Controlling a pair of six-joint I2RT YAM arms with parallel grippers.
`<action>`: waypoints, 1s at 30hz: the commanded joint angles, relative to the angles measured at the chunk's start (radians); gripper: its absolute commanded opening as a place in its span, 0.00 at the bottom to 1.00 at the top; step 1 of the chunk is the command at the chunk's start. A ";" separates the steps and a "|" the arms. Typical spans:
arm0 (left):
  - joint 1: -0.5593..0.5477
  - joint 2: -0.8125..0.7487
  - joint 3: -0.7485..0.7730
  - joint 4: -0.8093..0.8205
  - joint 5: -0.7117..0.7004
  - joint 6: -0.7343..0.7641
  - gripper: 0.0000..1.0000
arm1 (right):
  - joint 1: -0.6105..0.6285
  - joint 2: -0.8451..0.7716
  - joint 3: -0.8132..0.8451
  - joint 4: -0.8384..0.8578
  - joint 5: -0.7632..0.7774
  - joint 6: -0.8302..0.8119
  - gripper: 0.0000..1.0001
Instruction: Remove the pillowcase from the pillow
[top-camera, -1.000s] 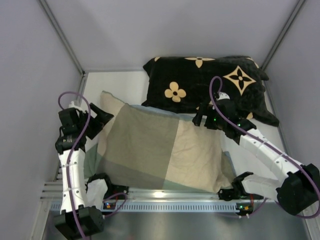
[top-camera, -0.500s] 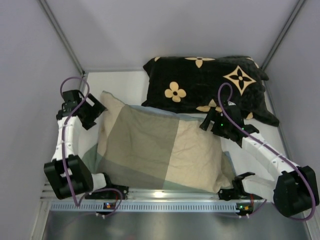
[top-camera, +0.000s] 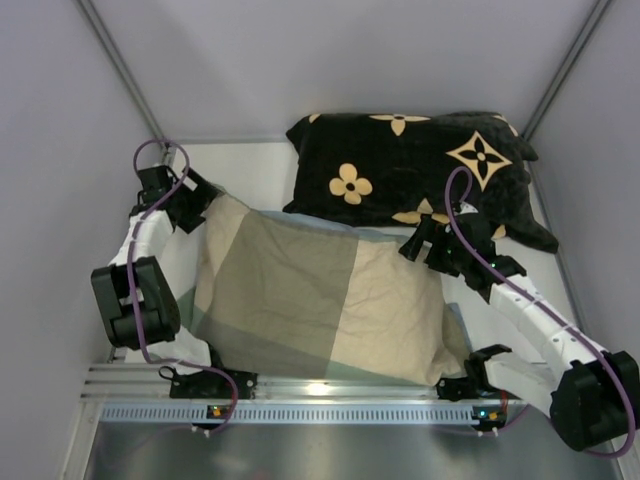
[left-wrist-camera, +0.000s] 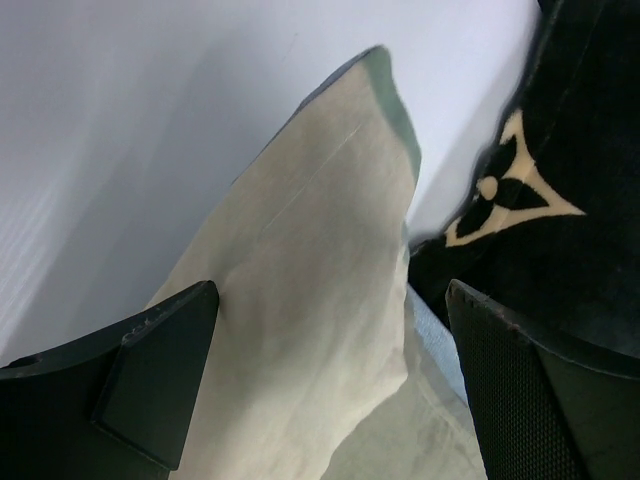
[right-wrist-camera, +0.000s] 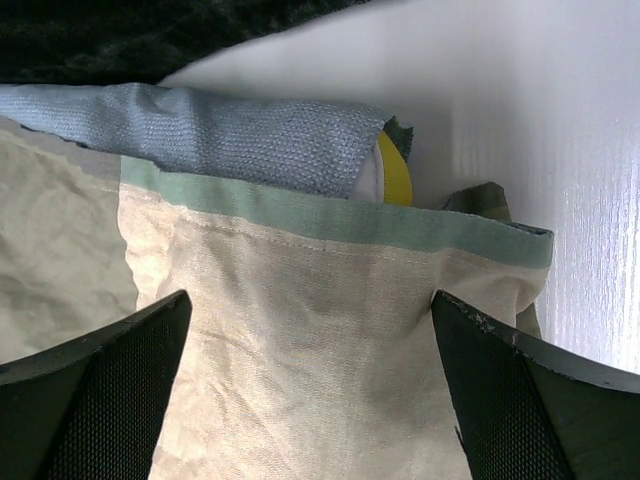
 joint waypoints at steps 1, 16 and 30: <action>-0.038 0.083 0.076 0.090 0.050 0.000 0.99 | -0.017 -0.018 0.000 0.033 -0.018 -0.008 1.00; -0.061 0.128 -0.002 0.122 0.058 0.012 0.16 | -0.089 0.148 0.069 0.031 -0.026 0.025 0.99; -0.061 -0.030 -0.051 0.071 0.073 0.026 0.00 | -0.106 0.327 0.055 0.205 -0.220 -0.009 0.99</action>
